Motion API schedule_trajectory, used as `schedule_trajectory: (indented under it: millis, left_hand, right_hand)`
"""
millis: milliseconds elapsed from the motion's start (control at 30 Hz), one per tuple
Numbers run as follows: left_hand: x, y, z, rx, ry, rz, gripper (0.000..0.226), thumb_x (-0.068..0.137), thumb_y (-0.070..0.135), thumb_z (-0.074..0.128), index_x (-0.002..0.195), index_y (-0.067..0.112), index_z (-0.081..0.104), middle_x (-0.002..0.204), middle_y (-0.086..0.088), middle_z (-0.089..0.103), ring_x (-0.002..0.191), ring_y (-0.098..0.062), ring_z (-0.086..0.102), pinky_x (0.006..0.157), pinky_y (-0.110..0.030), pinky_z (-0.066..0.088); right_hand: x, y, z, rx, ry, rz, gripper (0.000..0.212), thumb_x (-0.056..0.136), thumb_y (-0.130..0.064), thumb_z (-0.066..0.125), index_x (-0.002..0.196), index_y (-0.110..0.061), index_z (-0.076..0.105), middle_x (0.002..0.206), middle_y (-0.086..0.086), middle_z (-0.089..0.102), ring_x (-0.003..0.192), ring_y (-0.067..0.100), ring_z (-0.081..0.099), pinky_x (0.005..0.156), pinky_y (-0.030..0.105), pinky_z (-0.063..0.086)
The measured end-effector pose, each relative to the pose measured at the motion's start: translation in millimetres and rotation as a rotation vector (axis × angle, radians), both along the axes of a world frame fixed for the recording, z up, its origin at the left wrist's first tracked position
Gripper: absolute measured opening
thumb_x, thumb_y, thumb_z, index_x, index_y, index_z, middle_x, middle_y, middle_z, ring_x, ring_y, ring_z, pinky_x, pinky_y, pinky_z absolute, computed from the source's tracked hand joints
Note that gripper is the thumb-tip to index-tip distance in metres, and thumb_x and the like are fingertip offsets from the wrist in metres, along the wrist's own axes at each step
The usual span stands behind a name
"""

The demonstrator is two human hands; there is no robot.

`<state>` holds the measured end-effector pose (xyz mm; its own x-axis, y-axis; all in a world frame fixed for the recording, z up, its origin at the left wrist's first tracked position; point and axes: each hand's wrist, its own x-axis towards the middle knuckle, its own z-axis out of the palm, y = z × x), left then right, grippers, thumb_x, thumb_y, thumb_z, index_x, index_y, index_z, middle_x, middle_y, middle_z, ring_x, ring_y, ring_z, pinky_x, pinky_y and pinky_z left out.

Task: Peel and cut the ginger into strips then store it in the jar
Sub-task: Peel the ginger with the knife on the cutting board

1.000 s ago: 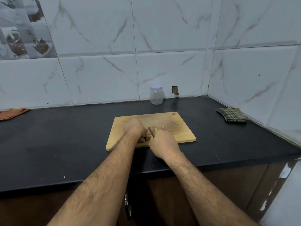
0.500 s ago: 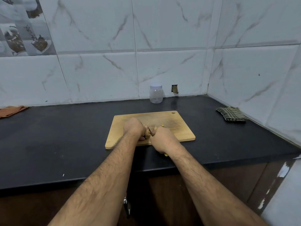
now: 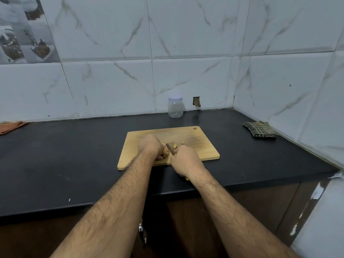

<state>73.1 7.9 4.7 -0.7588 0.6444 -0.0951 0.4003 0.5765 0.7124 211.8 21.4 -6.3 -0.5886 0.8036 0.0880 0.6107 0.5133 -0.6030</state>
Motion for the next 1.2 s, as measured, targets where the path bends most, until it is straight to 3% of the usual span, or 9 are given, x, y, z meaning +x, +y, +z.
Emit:
schedule_trajectory:
  millis: [133,333,500,633,767,900,1000,1133,1200]
  left_hand:
    - [-0.5,-0.3,-0.6,0.0,-0.002,-0.001,0.024,0.096,0.033,0.065,0.103,0.011,0.072,0.085,-0.007,0.076,0.057,-0.016,0.067,0.065,-0.025,0.058]
    - [0.1,-0.8,0.1,-0.007,0.012,0.006,0.025,0.096,0.034,0.064,0.104,0.013,0.072,0.084,-0.005,0.076,0.05,-0.012,0.064,0.052,-0.02,0.054]
    - [0.2,0.3,-1.1,0.012,0.018,0.003,0.025,0.096,0.035,0.064,0.104,0.012,0.072,0.084,-0.005,0.076,0.058,-0.014,0.066,0.075,-0.028,0.061]
    - [-0.4,0.0,-2.0,0.014,0.021,0.007,0.024,0.096,0.034,0.064,0.103,0.013,0.072,0.084,-0.005,0.075,0.054,-0.012,0.065,0.067,-0.025,0.059]
    - [1.2,-1.2,-1.0,0.021,0.028,0.004,0.023,0.097,0.033,0.063,0.102,0.013,0.072,0.082,-0.004,0.075,0.051,-0.011,0.063,0.058,-0.021,0.055]
    - [2.5,-2.8,0.5,0.013,0.016,0.002,0.022,0.096,0.034,0.064,0.101,0.014,0.071,0.084,-0.004,0.075,0.054,-0.011,0.065,0.054,-0.019,0.054]
    - [3.5,-3.5,0.1,0.024,0.005,-0.002,0.021,0.095,0.034,0.064,0.101,0.015,0.07,0.085,-0.003,0.074,0.056,-0.012,0.066,0.057,-0.021,0.056]
    - [4.3,-5.4,-1.0,0.042,0.002,-0.007,0.019,0.096,0.033,0.064,0.099,0.016,0.071,0.084,-0.003,0.073,0.049,-0.01,0.063,0.041,-0.018,0.046]
    - [4.1,-5.4,-1.4,0.047,0.02,-0.01,0.017,0.097,0.032,0.063,0.095,0.016,0.069,0.083,-0.002,0.072,0.048,-0.01,0.062,0.043,-0.018,0.048]
  right_hand:
    - [-1.2,-1.5,-0.3,0.014,-0.002,0.005,0.022,0.087,-0.008,0.048,0.09,-0.011,0.069,0.084,0.004,0.064,0.071,0.018,0.056,0.048,0.026,0.036]
    - [-1.1,-2.4,-0.1,0.031,-0.01,0.013,0.022,0.087,-0.007,0.047,0.089,-0.011,0.069,0.083,0.004,0.064,0.071,0.02,0.055,0.048,0.025,0.034]
    - [-0.3,-0.7,5.8,-0.032,-0.049,0.034,0.024,0.087,-0.007,0.047,0.092,-0.01,0.07,0.077,0.005,0.063,0.06,0.018,0.057,0.045,0.023,0.037]
    - [-0.7,0.2,19.4,-0.064,-0.131,0.055,0.026,0.082,-0.002,0.048,0.095,-0.006,0.07,0.065,0.01,0.064,0.053,0.024,0.062,0.045,0.026,0.048]
    - [7.6,-7.2,16.9,-0.022,-0.145,0.06,0.018,0.087,-0.004,0.047,0.09,-0.007,0.064,0.076,0.007,0.061,0.061,0.021,0.058,0.048,0.026,0.043]
    - [20.9,-10.5,12.1,0.049,-0.185,0.028,0.02,0.088,-0.007,0.049,0.098,-0.009,0.066,0.088,0.006,0.064,0.073,0.021,0.056,0.057,0.028,0.042]
    - [25.8,-8.7,10.1,0.072,-0.189,-0.003,0.019,0.09,-0.009,0.05,0.1,-0.011,0.065,0.091,0.004,0.063,0.08,0.022,0.057,0.064,0.03,0.044]
    - [27.0,-2.9,14.3,0.083,-0.149,-0.058,0.008,0.091,-0.007,0.049,0.086,-0.012,0.053,0.087,0.004,0.058,0.079,0.022,0.055,0.064,0.031,0.044]
    - [25.2,-1.4,15.3,0.089,-0.125,-0.059,0.008,0.091,-0.007,0.048,0.089,-0.011,0.055,0.09,0.006,0.061,0.08,0.023,0.054,0.065,0.032,0.044]
